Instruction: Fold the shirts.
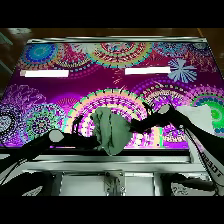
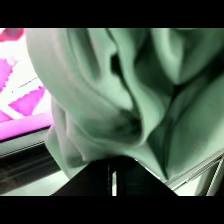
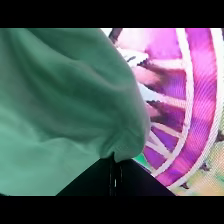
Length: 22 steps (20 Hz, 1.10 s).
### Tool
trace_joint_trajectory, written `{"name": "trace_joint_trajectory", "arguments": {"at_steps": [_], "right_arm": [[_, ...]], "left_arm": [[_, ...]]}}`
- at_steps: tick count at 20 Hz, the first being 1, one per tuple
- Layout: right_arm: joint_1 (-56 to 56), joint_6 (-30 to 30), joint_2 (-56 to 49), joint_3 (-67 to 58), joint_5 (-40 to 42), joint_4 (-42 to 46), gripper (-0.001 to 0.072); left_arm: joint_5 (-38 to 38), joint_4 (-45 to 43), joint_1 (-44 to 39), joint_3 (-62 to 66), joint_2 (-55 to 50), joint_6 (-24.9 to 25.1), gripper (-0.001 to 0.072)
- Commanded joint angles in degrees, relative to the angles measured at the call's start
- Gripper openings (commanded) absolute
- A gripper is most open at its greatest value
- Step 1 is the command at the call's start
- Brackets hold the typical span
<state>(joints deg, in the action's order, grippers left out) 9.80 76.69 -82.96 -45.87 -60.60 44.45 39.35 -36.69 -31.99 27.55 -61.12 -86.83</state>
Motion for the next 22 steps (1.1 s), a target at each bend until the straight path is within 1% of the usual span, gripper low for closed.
{"name": "trace_joint_trajectory", "arguments": {"at_steps": [1, 3, 4, 5, 6, 8, 10, 11, 14, 15, 17, 20, 22], "right_arm": [[-3.2, -2.6, 6.0, -3.7, -3.1, 3.1, 0.0054], [-6.9, -6.6, 13.6, -8.8, -5.1, 5.3, 0.0054], [-8.6, -8.9, 18.0, -12.3, -5.5, 6.8, 0.0054], [-9.8, -9.5, 22.2, -15.8, -5.0, 8.6, 0.0054], [-10.9, -9.5, 26.5, -19.7, -3.5, 10.3, 0.0054], [-11.5, -9.5, 33.8, -27.0, 1.0, 11.8, 0.0054], [-11.5, -9.4, 39.3, -33.7, 5.1, 11.8, 0.0054], [-11.5, -9.3, 41.3, -36.6, 6.5, 11.8, 0.0054], [-11.5, -6.5, 46.0, -42.3, 7.5, 14.9, 0.0054], [-11.5, -5.0, 47.0, -43.1, 6.6, 16.3, 0.0054], [-11.5, -3.9, 48.8, -43.5, 4.2, 17.5, 0.0054], [-11.5, -3.8, 49.4, -43.5, 0.2, 17.6, 0.0054], [-11.5, -3.9, 48.3, -43.4, -0.9, 17.6, 0.0054]], "left_arm": [[7.3, -13.3, 6.3, 2.9, 7.8, -3.1, 0.0037], [16.8, -27.8, 11.8, 10.1, 15.3, -6.4, 0.0037], [21.0, -34.6, 14.1, 15.2, 19.2, -7.0, 0.0037], [23.2, -39.3, 16.0, 20.2, 22.3, -8.0, 0.0037], [24.0, -42.8, 18.3, 26.4, 25.6, -8.5, 0.0038], [20.7, -43.8, 21.7, 39.2, 29.9, -8.4, 0.0038], [15.8, -43.7, 22.4, 51.4, 31.6, -8.4, 0.0039], [14.6, -43.7, 22.4, 57.1, 31.5, -8.4, 0.0038], [15.3, -44.5, 22.4, 67.0, 31.7, -8.4, 0.0039], [16.3, -44.4, 22.4, 67.8, 31.9, -8.4, 0.0039], [20.5, -44.3, 22.4, 68.0, 32.2, -8.5, 0.0039], [30.2, -44.3, 22.4, 67.9, 31.5, -8.5, 0.004], [36.0, -44.3, 22.4, 66.1, 31.4, -8.5, 0.004]]}}
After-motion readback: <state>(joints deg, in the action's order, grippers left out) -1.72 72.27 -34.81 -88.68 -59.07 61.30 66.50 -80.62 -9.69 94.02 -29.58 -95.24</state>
